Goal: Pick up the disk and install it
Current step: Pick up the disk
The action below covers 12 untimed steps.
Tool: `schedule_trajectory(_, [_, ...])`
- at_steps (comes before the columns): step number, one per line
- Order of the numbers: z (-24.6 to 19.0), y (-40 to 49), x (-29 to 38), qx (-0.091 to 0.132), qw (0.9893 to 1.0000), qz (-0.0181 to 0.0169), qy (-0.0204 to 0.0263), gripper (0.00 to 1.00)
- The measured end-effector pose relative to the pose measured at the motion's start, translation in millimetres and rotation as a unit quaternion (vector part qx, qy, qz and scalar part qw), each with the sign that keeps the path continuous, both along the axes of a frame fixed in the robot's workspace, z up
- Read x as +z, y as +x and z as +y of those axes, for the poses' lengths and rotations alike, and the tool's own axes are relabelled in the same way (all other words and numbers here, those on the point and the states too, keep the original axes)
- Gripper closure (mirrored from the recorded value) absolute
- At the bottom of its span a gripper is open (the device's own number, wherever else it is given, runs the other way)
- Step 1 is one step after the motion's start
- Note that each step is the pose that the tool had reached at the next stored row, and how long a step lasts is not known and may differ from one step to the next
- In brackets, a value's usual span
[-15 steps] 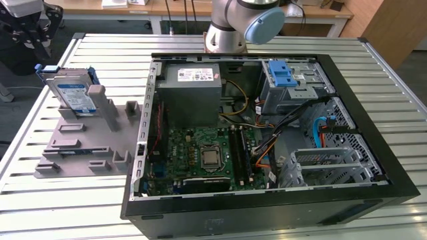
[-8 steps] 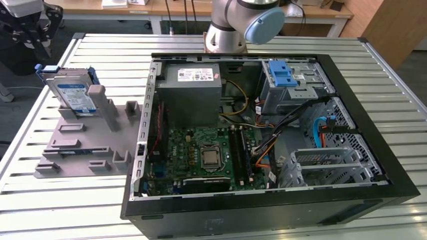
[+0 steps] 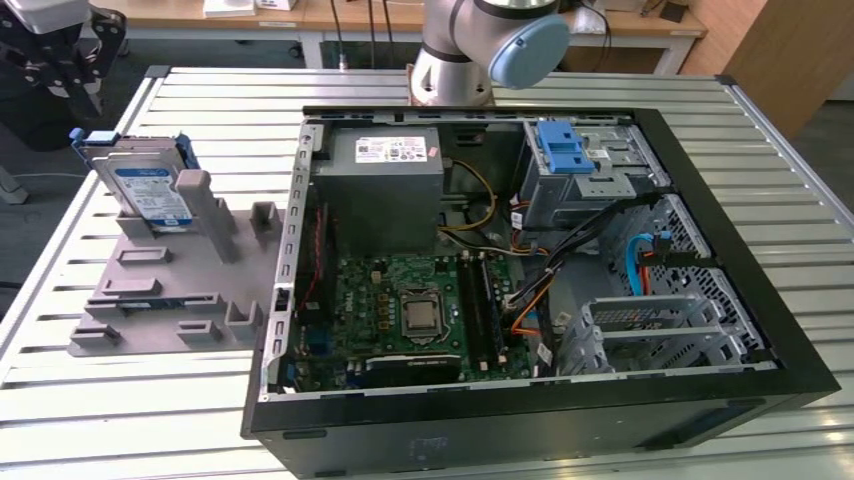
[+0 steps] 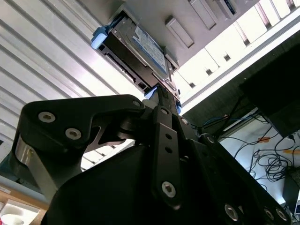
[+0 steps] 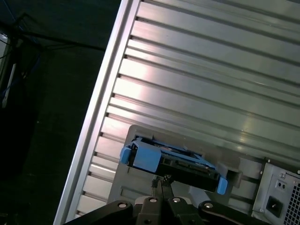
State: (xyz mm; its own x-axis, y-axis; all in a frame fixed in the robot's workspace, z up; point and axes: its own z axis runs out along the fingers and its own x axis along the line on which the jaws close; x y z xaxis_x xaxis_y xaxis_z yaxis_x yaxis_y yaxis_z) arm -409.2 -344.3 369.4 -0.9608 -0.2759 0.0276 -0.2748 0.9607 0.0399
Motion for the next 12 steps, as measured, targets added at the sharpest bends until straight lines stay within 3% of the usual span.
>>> schedule_trajectory(12, [0.0,0.0,0.0,0.022,0.9998,0.0,0.0,0.89])
